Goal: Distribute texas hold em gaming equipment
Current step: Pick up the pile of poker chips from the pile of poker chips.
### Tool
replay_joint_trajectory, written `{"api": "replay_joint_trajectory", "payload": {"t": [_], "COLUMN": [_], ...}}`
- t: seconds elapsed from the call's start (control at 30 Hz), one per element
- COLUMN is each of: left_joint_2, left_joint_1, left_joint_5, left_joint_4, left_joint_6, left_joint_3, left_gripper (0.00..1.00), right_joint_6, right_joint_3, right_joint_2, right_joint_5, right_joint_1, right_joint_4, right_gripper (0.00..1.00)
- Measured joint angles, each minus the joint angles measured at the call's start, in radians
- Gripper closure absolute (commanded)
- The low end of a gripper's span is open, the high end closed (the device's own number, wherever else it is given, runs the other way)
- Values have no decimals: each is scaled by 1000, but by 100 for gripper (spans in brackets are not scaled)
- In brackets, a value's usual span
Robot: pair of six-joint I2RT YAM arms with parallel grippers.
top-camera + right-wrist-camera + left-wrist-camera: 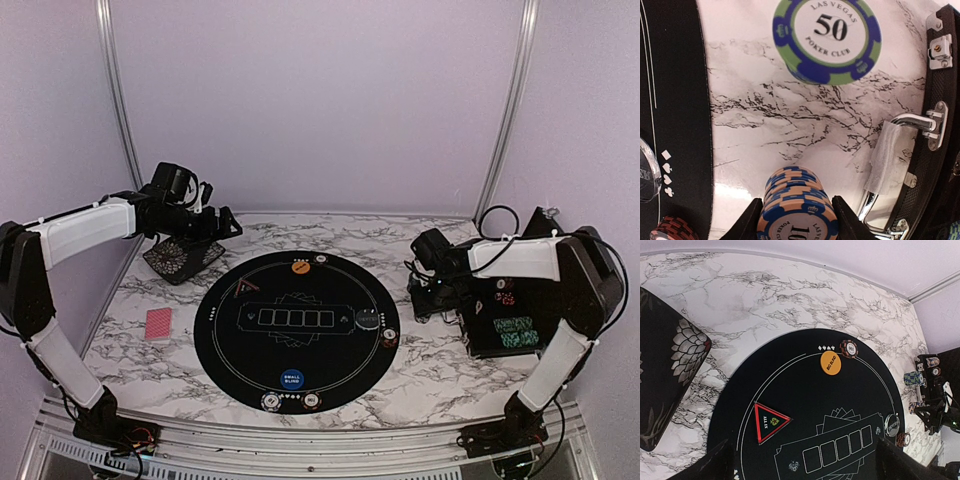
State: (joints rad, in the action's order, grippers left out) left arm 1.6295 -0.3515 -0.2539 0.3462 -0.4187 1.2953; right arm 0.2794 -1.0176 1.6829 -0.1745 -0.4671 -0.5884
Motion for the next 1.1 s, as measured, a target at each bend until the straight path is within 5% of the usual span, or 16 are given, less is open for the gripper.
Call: {"api": "replay_joint_trajectory", "payload": {"t": [1.1], "left_joint_2": [0], "left_joint_1": [0], "left_joint_5": [-1], "left_joint_4": [0], "left_joint_6": [0], "left_joint_3": [0], "left_gripper": [1], "right_joint_6": [5], "right_joint_3": [-122], "right_joint_2": [-26], "right_joint_5": [-20], "right_joint_1": [-89], "right_joint_4": [-103], "right_gripper": [58]}}
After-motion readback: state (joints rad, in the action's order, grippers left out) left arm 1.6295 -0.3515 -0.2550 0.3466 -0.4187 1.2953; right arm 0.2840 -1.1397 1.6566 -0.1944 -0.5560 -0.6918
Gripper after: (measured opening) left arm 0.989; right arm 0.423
